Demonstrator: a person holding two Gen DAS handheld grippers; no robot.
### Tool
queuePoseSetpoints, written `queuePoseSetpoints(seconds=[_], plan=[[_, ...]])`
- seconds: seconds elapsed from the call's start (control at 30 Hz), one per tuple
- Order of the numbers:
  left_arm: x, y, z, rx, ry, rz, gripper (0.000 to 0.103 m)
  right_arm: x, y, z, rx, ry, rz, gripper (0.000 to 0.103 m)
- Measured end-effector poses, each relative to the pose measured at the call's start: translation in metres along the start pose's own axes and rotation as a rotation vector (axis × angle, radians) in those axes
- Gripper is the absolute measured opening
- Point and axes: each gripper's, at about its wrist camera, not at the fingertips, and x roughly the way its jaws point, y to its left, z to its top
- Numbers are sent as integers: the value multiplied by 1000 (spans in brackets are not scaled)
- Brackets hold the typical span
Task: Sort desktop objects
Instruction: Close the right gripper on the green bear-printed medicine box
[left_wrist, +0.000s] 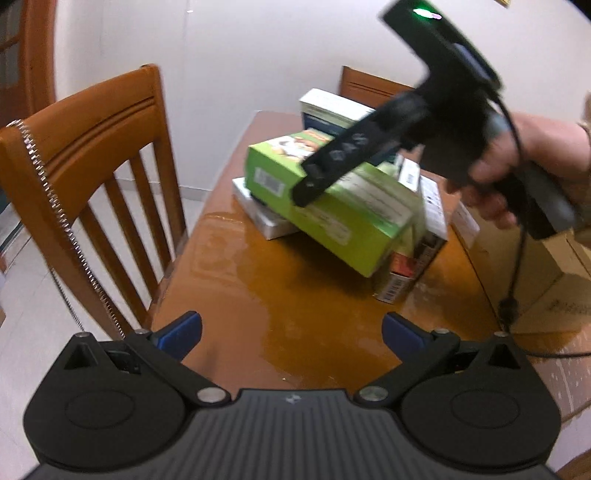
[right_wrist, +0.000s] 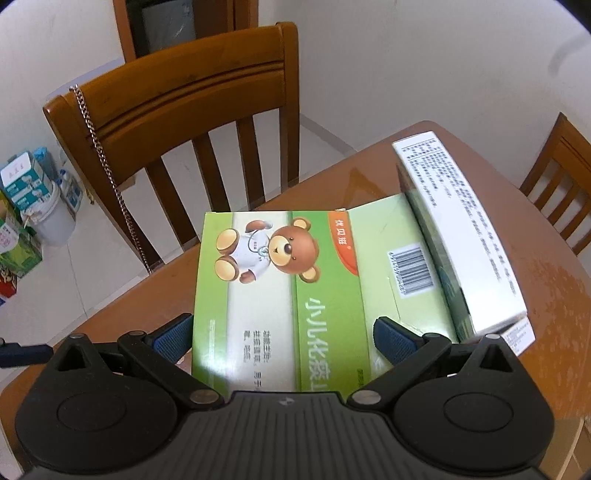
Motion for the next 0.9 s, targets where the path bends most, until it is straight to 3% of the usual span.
queuePoseSetpoints(seconds=[0.9], plan=[[7, 3, 1, 2, -14, 6, 103, 23, 9, 10, -26, 89, -50, 103]])
